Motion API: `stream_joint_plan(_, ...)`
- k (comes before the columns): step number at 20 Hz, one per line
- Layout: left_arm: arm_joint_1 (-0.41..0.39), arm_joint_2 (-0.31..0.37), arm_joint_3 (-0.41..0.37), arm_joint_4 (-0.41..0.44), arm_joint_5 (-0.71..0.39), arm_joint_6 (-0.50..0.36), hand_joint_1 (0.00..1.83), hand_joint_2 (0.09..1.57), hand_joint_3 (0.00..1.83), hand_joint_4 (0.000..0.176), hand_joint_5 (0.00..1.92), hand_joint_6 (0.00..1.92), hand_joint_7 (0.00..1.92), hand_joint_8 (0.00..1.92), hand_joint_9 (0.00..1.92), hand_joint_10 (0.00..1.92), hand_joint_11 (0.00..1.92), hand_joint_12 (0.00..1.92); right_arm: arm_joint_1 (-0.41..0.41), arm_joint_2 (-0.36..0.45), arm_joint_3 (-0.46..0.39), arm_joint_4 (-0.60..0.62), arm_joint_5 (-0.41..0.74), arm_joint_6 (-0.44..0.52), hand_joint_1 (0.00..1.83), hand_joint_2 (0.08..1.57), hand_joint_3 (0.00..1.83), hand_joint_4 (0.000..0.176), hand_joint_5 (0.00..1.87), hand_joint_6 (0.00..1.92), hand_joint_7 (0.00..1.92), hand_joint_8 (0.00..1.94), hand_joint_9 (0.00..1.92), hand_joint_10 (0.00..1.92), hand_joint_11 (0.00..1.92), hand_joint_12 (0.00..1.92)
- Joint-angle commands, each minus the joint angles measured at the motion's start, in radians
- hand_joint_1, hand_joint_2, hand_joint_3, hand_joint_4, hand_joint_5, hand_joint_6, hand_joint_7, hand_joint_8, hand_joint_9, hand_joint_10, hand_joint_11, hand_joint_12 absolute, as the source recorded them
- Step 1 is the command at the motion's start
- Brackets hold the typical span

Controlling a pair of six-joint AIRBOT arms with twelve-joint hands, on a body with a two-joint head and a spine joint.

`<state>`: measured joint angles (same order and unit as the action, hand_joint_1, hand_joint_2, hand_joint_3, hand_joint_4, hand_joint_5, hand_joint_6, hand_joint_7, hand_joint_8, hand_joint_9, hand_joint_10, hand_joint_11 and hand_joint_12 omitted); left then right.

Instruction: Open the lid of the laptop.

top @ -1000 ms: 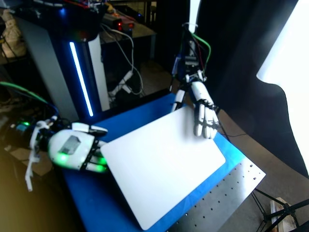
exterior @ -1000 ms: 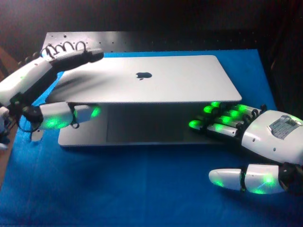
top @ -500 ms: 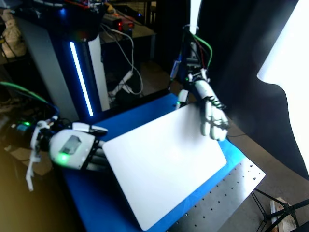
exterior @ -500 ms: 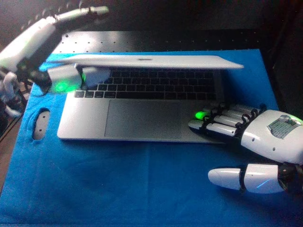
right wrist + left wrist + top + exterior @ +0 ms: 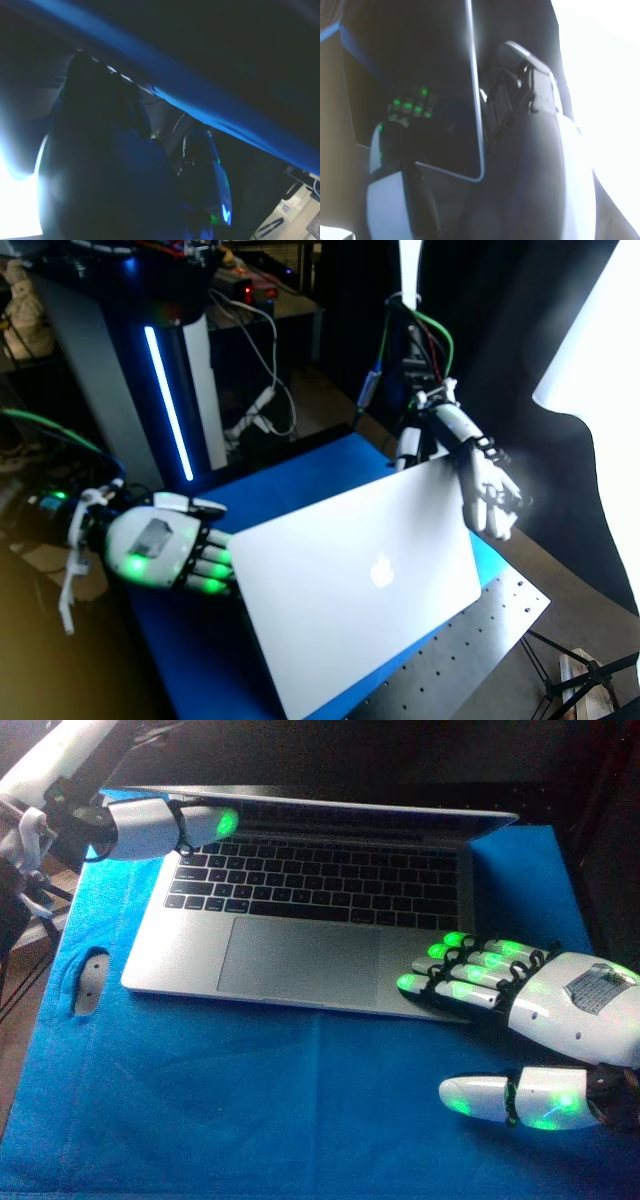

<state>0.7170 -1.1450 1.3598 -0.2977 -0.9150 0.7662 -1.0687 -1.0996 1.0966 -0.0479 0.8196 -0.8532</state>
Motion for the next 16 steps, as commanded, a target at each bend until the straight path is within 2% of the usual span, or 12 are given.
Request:
stream_joint_plan(1,-0.028,-0.009,0.012,-0.003,-0.126,-0.009,0.96,1.02,0.00,0.036,0.44,0.00,0.33,0.00,0.30,0.00,0.00,0.92,0.009,-0.006,-0.001,-0.016,0.068,0.009,0.00,1.25,0.00,0.000,0.18,0.01,0.13,0.01,0.13,0.01,0.06,0.01)
stream_joint_plan(2,-0.036,-0.011,0.018,-0.003,-0.120,-0.009,0.99,1.01,0.00,0.021,0.46,0.00,0.34,0.00,0.31,0.00,0.00,0.94,0.009,-0.006,-0.001,-0.017,0.068,0.009,0.00,1.25,0.00,0.000,0.18,0.00,0.12,0.00,0.13,0.01,0.06,0.01)
stream_joint_plan(4,-0.063,-0.018,0.039,-0.004,-0.096,-0.003,0.98,1.00,0.00,0.025,0.43,0.00,0.32,0.00,0.30,0.00,0.00,0.92,0.009,-0.006,0.002,-0.028,0.068,0.009,0.00,1.25,0.00,0.000,0.16,0.00,0.12,0.00,0.11,0.00,0.05,0.00)
stream_joint_plan(5,-0.080,-0.023,0.051,-0.003,-0.079,-0.001,0.96,1.00,0.00,0.000,0.44,0.00,0.34,0.00,0.32,0.00,0.00,0.95,0.009,-0.006,0.003,-0.033,0.068,0.009,0.00,1.25,0.00,0.000,0.16,0.00,0.12,0.00,0.11,0.00,0.05,0.00)
stream_joint_plan(6,-0.097,-0.029,0.064,-0.001,-0.061,0.001,0.88,1.00,0.00,0.000,0.44,0.00,0.35,0.00,0.33,0.00,0.00,1.00,0.009,-0.006,0.004,-0.038,0.068,0.011,0.00,1.26,0.00,0.000,0.16,0.00,0.12,0.00,0.12,0.00,0.05,0.00)
stream_joint_plan(7,-0.107,-0.032,0.069,0.004,-0.052,0.003,0.88,1.00,0.00,0.000,0.44,0.00,0.35,0.00,0.32,0.00,0.00,1.00,0.009,-0.006,0.004,-0.041,0.068,0.011,0.00,1.25,0.00,0.000,0.16,0.00,0.12,0.00,0.12,0.00,0.04,0.00)
stream_joint_plan(8,-0.110,-0.032,0.071,0.006,-0.047,0.005,0.89,0.99,0.00,0.000,0.45,0.01,0.36,0.00,0.31,0.00,0.00,0.92,0.009,-0.006,0.004,-0.042,0.068,0.011,0.00,1.25,0.00,0.000,0.17,0.00,0.13,0.01,0.12,0.00,0.05,0.01)
stream_joint_plan(11,-0.134,-0.043,0.098,0.006,-0.016,0.014,0.87,0.98,0.00,0.000,0.44,0.00,0.36,0.00,0.32,0.00,0.00,1.02,0.009,-0.006,0.008,-0.047,0.064,0.015,0.00,1.22,0.00,0.000,0.17,0.00,0.13,0.00,0.11,0.00,0.05,0.01)
stream_joint_plan(13,-0.158,-0.059,0.123,0.006,0.010,0.024,0.84,0.97,0.00,0.000,0.46,0.01,0.38,0.01,0.32,0.01,0.00,0.94,0.009,-0.006,0.012,-0.053,0.059,0.017,0.00,1.23,0.00,0.000,0.17,0.00,0.13,0.00,0.12,0.00,0.07,0.01)
stream_joint_plan(14,-0.173,-0.071,0.144,0.005,0.035,0.028,0.82,0.97,0.00,0.000,0.44,0.00,0.37,0.00,0.29,0.00,0.00,0.82,0.009,-0.006,0.014,-0.056,0.059,0.018,0.00,1.22,0.00,0.000,0.17,0.00,0.14,0.01,0.13,0.01,0.07,0.01)
stream_joint_plan(15,-0.187,-0.086,0.168,0.006,0.061,0.029,0.78,0.97,0.00,0.000,0.46,0.01,0.38,0.00,0.30,0.01,0.00,0.82,0.009,-0.006,0.017,-0.059,0.059,0.019,0.00,1.23,0.00,0.000,0.18,0.01,0.14,0.01,0.13,0.01,0.07,0.01)
stream_joint_plan(16,-0.199,-0.099,0.188,0.006,0.086,0.031,0.86,0.96,0.00,0.000,0.46,0.00,0.34,0.00,0.26,0.00,0.00,0.63,0.009,-0.007,0.019,-0.062,0.059,0.020,0.00,1.22,0.00,0.000,0.18,0.00,0.14,0.01,0.13,0.01,0.07,0.01)
